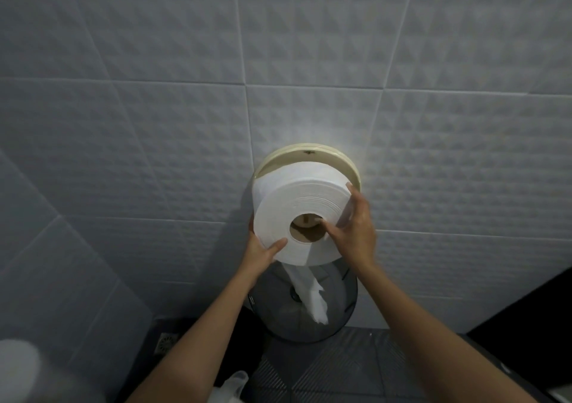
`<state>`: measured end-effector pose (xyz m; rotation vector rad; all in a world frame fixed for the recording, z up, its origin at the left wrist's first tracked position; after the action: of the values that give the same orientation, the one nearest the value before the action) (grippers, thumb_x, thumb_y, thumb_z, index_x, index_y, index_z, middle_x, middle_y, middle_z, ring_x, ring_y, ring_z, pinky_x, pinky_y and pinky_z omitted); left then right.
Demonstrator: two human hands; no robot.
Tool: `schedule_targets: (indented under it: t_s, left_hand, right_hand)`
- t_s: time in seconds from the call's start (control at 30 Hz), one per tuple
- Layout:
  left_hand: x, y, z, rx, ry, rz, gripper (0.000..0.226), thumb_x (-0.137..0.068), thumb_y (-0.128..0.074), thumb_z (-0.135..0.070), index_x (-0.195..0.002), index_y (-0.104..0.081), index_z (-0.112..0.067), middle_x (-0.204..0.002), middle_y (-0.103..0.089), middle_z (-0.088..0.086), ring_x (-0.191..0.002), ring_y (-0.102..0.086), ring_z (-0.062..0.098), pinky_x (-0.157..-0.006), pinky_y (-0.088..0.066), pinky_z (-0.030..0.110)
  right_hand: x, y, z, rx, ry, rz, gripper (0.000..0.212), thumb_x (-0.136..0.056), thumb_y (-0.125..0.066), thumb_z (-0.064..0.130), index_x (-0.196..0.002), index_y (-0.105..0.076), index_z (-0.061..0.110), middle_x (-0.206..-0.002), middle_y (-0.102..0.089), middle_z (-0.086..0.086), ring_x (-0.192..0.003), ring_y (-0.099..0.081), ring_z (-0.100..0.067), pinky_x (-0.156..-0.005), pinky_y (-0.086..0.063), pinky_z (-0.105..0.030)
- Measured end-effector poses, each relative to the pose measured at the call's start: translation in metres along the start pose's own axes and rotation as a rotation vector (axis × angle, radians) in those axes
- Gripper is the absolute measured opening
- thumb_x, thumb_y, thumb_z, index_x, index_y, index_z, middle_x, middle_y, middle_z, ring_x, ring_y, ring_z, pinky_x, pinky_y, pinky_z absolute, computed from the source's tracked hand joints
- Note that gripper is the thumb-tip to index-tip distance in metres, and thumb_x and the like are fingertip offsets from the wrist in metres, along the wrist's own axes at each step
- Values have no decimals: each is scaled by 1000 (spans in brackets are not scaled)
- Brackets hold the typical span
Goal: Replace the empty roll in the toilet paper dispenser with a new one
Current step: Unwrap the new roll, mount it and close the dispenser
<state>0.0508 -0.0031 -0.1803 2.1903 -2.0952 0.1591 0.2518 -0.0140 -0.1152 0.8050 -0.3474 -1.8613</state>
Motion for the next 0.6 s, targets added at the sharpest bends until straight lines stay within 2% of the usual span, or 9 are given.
schedule_targets:
  t_s: [0.17,0.27,0.4,0.53,0.6]
  left_hand:
    - [-11,-5,-1,61,-1,-24,85,-75,-78,-20,-142,-27,-28,-137,-47,3,-126,-48,27,-84,-56,55]
    - [-18,-8,0,85,11,-32,82,-78,-75,-14,-143,-26,-26,-135,-47,3,-125,-48,27,-82,-57,51]
    - [-28,-13,-1,138,28,-47,78,-83,-69,-8,-144,-23,-23,-136,-46,4,-124,-48,26,-76,-59,40]
    - [-38,-16,-2,146,32,-56,70,-88,-63,-11,-143,-22,-23,-141,-42,6,-128,-46,27,-83,-54,41]
    - [-41,-16,-1,135,31,-55,70,-89,-62,-11,-144,-20,-23,-140,-40,4,-127,-44,25,-82,-54,38]
  right_hand:
    - [-8,-1,-3,-33,24,11,74,-81,-61,56,-142,-24,37,-144,-41,0,-125,-47,-23,-91,-50,-48]
    - [-16,-4,-3,-14,54,12,64,-88,-51,55,-143,-25,35,-145,-40,0,-124,-48,-24,-90,-51,-51]
    - [-28,-10,-5,14,68,7,59,-91,-50,49,-144,-26,33,-148,-38,-2,-124,-49,-26,-89,-52,-50]
    - [-34,-15,-11,48,105,6,59,-91,-53,46,-143,-28,34,-149,-36,-2,-121,-52,-27,-84,-53,-45]
    - [-35,-16,-14,54,107,-2,59,-91,-53,46,-143,-28,34,-150,-36,-2,-120,-53,-27,-82,-54,-45]
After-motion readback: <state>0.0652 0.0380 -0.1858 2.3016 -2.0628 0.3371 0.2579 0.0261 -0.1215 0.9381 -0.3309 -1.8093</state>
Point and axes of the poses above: each hand's wrist, its own x-axis away from the middle knuckle, its own y-axis out of the back of the hand, z = x × y, the point moved 1 cm from there along -x, towards the middle knuckle
